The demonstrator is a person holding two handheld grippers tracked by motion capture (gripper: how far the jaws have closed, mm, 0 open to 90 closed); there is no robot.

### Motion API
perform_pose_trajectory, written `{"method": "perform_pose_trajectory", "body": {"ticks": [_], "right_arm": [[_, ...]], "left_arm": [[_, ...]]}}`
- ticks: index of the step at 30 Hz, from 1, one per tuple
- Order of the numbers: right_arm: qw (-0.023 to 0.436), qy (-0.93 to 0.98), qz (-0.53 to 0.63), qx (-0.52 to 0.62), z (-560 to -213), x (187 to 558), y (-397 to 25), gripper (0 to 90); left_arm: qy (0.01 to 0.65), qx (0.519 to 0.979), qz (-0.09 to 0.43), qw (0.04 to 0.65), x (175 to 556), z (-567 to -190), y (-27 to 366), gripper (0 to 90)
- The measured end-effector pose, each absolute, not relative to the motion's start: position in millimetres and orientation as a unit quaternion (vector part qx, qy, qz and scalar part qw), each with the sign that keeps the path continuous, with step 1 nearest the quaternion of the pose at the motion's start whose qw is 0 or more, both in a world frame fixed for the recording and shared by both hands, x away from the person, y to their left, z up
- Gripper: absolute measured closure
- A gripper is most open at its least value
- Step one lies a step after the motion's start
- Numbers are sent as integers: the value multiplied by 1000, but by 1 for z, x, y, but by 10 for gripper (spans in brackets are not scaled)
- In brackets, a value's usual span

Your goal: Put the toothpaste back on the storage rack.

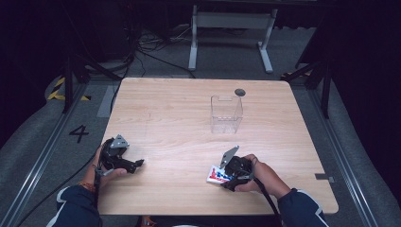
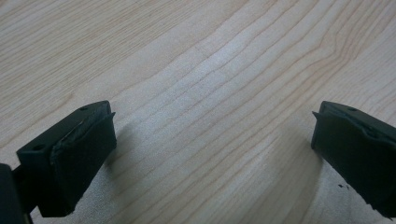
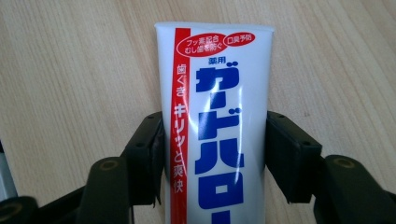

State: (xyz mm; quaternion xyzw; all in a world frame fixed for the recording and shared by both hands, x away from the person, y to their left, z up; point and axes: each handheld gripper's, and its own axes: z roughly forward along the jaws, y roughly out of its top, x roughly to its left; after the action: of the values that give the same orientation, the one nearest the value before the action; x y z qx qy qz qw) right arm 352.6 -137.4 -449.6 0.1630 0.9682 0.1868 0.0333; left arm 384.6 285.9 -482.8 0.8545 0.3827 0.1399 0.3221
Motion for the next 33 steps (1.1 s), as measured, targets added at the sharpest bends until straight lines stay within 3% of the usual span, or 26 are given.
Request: {"method": "perform_pose_trajectory", "body": {"ticks": [11, 33], "right_arm": [[44, 966, 189, 169, -441, 349, -143, 599], [70, 930, 284, 224, -415, 355, -179, 655]], "left_arm": [[383, 855, 140, 322, 385, -483, 286, 3], [383, 854, 140, 322, 385, -483, 286, 3]]}}
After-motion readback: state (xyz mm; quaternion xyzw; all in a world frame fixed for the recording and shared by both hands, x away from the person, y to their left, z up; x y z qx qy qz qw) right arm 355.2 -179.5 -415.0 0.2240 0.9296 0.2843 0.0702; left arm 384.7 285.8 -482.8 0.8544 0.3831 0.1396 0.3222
